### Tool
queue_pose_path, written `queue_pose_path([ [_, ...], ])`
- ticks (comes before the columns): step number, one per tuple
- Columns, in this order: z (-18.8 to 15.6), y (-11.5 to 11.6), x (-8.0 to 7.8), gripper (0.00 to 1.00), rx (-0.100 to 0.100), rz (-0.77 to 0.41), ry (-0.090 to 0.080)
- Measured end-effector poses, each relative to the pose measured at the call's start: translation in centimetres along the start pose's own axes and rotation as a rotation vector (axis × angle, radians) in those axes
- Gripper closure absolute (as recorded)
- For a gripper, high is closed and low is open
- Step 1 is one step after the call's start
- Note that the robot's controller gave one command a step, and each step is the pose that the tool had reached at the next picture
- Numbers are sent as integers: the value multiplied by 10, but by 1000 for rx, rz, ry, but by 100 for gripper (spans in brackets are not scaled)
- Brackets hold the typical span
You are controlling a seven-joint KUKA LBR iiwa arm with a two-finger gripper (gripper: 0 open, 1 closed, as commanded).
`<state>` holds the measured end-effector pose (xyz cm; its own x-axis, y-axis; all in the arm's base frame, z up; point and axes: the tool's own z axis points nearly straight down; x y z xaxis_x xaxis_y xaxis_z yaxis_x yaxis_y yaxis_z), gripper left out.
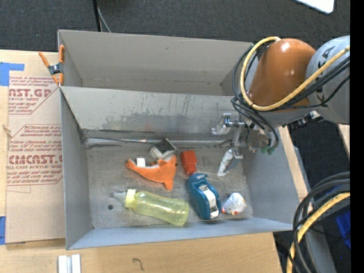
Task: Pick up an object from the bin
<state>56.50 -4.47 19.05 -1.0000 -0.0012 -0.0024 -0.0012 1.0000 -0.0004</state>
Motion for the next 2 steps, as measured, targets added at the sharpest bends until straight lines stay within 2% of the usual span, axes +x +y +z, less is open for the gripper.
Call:
queue_pose_path([
  [1,0,0,0,0,0,0,0],
  [2,22,41,15,0,1,-42,-3],
])
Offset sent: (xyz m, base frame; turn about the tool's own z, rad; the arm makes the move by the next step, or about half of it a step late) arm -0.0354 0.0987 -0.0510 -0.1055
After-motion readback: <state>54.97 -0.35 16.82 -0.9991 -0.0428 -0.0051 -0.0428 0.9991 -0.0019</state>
